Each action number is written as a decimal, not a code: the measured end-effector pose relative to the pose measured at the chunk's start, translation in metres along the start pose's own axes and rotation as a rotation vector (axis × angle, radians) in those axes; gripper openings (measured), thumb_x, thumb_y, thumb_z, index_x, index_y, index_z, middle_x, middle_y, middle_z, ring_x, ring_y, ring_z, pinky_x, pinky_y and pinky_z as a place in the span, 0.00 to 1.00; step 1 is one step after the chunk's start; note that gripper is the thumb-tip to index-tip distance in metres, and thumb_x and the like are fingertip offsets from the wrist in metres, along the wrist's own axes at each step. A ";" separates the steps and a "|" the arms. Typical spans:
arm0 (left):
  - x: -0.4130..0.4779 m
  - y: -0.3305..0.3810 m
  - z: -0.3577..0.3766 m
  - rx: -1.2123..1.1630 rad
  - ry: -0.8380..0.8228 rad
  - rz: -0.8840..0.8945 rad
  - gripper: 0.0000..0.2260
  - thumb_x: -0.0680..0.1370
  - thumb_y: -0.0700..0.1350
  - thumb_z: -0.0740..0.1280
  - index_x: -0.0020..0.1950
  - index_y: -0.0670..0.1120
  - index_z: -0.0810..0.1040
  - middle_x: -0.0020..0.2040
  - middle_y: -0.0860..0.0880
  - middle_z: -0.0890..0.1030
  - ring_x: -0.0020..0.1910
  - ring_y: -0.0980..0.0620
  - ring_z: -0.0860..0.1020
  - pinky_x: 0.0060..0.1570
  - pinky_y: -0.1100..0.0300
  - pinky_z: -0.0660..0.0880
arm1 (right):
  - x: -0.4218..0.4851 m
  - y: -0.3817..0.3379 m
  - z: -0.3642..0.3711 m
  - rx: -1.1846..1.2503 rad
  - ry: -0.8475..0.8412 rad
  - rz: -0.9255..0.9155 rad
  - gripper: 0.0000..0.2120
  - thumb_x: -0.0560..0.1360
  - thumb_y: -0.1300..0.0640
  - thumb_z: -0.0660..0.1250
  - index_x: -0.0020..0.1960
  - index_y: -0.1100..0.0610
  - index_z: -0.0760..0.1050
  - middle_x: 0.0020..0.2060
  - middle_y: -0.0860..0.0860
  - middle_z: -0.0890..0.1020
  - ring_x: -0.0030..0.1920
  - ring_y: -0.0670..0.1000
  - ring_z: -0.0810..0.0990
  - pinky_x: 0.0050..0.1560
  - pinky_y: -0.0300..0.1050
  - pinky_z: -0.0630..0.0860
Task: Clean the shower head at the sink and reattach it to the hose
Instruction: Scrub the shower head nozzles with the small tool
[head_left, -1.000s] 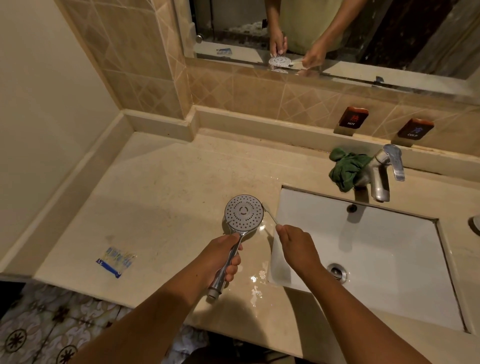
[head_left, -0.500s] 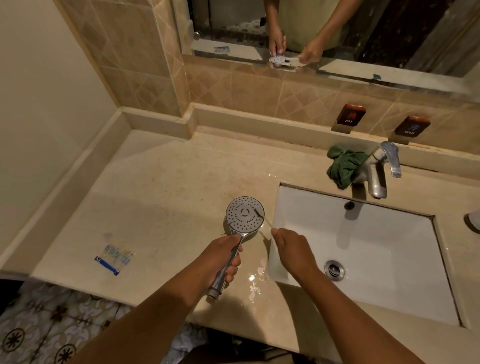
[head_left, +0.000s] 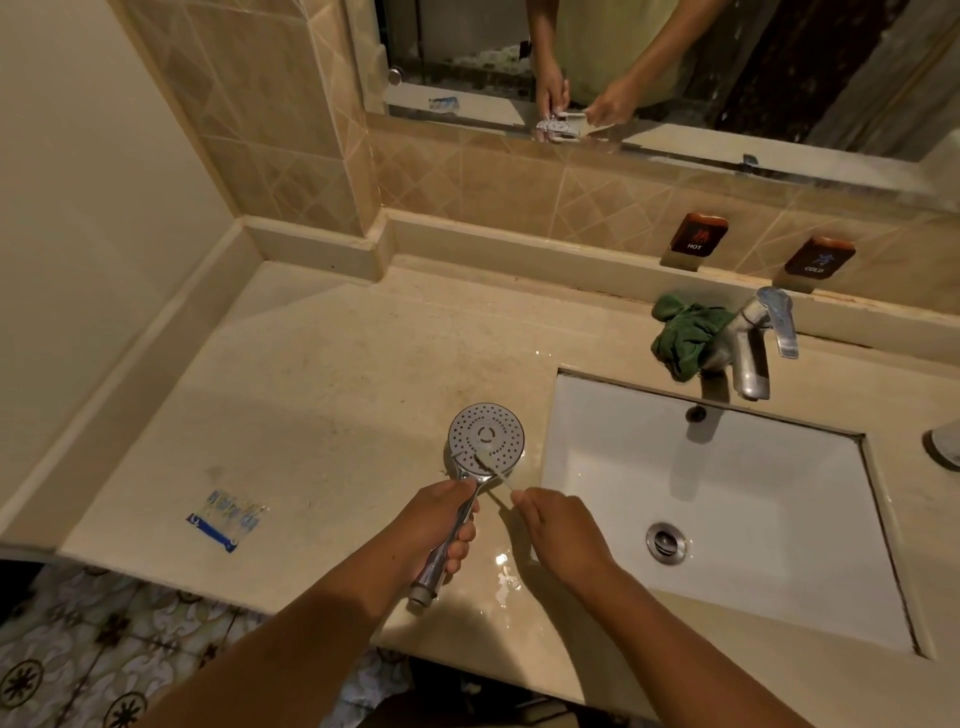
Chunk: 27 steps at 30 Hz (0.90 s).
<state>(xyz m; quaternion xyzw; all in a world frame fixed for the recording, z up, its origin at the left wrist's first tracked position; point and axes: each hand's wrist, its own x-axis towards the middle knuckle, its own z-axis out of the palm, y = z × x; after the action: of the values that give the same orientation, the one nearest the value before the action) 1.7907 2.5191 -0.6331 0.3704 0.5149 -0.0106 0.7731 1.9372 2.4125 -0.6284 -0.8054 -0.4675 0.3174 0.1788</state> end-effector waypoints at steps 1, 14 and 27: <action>0.000 -0.001 0.000 -0.005 -0.001 -0.007 0.16 0.82 0.55 0.60 0.52 0.42 0.74 0.30 0.45 0.74 0.22 0.50 0.69 0.27 0.62 0.68 | -0.002 0.000 0.003 -0.004 -0.006 -0.001 0.18 0.84 0.45 0.51 0.38 0.47 0.70 0.35 0.46 0.77 0.37 0.46 0.77 0.39 0.39 0.70; -0.002 -0.002 0.000 0.057 -0.032 0.018 0.16 0.81 0.55 0.60 0.50 0.42 0.73 0.28 0.46 0.74 0.21 0.50 0.69 0.24 0.62 0.69 | 0.043 0.030 -0.028 0.007 0.123 0.068 0.21 0.84 0.45 0.51 0.41 0.53 0.75 0.38 0.52 0.80 0.39 0.51 0.79 0.42 0.47 0.74; -0.004 -0.008 0.000 0.063 -0.034 0.024 0.17 0.80 0.59 0.61 0.50 0.44 0.74 0.29 0.47 0.74 0.22 0.50 0.68 0.27 0.62 0.67 | 0.007 0.006 -0.001 -0.063 -0.007 -0.064 0.18 0.84 0.45 0.51 0.40 0.48 0.72 0.35 0.47 0.78 0.35 0.47 0.77 0.36 0.40 0.69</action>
<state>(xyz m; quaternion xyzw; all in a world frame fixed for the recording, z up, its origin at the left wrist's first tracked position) 1.7854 2.5117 -0.6345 0.4006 0.4967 -0.0239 0.7696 1.9441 2.4159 -0.6341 -0.7942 -0.5033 0.2995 0.1618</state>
